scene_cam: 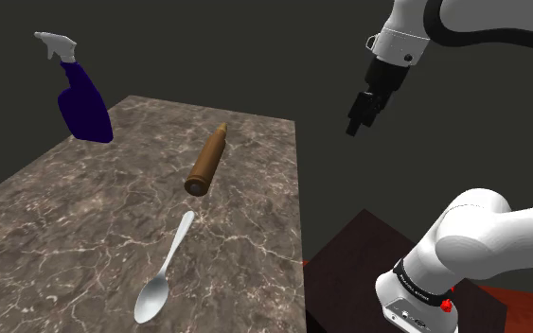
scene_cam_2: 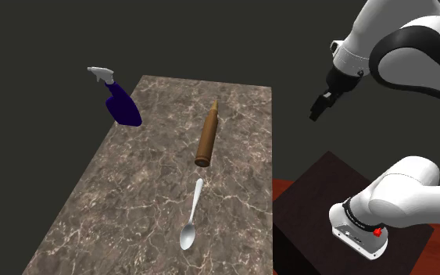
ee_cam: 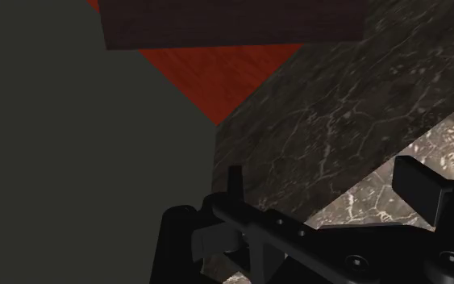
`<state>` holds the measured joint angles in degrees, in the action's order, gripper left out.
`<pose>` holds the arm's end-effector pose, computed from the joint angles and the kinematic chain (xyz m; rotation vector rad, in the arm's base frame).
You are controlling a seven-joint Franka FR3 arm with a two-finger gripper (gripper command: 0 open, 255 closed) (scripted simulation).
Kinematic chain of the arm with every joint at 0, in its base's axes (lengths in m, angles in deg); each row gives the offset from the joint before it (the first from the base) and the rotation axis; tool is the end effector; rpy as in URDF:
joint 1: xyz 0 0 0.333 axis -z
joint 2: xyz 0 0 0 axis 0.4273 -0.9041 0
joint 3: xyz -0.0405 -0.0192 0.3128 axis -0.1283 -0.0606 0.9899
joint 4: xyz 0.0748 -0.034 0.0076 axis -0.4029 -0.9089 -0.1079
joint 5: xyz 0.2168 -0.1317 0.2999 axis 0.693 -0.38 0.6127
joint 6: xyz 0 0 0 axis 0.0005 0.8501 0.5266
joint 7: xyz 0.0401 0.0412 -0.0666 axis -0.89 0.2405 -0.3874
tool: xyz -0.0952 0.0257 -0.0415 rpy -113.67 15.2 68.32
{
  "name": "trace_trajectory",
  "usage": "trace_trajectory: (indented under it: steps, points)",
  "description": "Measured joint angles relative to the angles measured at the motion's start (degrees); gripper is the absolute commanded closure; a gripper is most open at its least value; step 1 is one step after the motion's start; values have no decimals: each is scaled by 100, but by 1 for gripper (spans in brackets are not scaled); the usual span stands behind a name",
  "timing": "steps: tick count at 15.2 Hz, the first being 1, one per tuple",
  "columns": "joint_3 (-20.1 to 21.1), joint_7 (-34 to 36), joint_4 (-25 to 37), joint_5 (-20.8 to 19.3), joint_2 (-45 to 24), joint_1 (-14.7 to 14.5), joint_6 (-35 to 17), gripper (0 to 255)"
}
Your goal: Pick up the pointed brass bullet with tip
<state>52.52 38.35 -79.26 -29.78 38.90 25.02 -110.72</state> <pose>0.2995 0.0297 0.5908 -3.1057 -0.0713 -0.0587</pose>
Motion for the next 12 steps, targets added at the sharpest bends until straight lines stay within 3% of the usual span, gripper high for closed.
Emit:
trace_trajectory:
  steps: [3,12]
  points:
    - [176,287,5,138,-75,-2,-93,0]
    - [1363,2309,357,862,-1081,121,-1005,0]
